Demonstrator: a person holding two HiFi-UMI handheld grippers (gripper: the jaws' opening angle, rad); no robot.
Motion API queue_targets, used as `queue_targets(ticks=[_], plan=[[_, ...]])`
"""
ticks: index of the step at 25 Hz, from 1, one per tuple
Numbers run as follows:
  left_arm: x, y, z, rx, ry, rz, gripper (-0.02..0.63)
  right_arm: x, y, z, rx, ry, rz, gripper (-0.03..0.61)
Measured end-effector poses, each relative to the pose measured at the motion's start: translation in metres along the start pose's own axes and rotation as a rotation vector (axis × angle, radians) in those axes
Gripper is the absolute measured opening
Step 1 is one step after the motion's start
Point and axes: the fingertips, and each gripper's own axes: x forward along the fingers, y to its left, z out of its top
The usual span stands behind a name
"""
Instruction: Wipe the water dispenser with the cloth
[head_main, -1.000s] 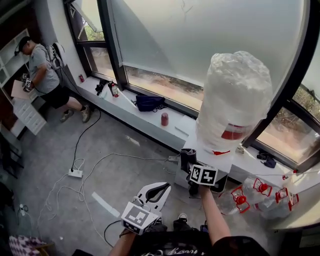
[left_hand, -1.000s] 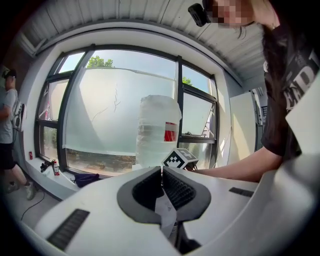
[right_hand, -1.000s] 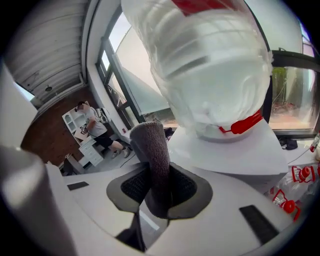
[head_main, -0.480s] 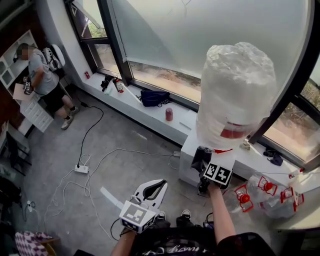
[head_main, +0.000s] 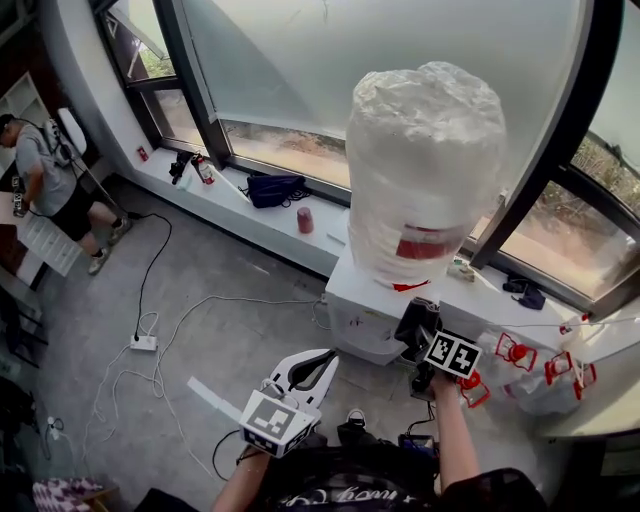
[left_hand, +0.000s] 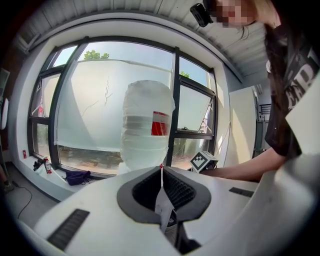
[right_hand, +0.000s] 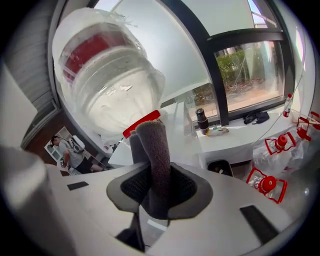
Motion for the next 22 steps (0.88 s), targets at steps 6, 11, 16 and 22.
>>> queue_targets(ticks=[6,11,16,22], plan=[[0.015,-0.015,-0.006,-0.008,0.006,-0.004,0.02,-0.02,-0.048,0.001,-0.013,-0.002,-0.053,0.107],[0.016,-0.012,-0.016,-0.028,0.014,0.023,0.02,-0.035,-0.043,0.002,-0.128,-0.017,-0.03,0.106],[0.007,-0.001,-0.025,-0.026,0.014,0.016,0.02,-0.037,-0.003,-0.018,-0.263,0.014,0.042,0.106],[-0.014,0.017,-0.028,-0.005,0.013,-0.025,0.02,-0.017,0.066,-0.045,-0.355,0.042,0.087,0.106]])
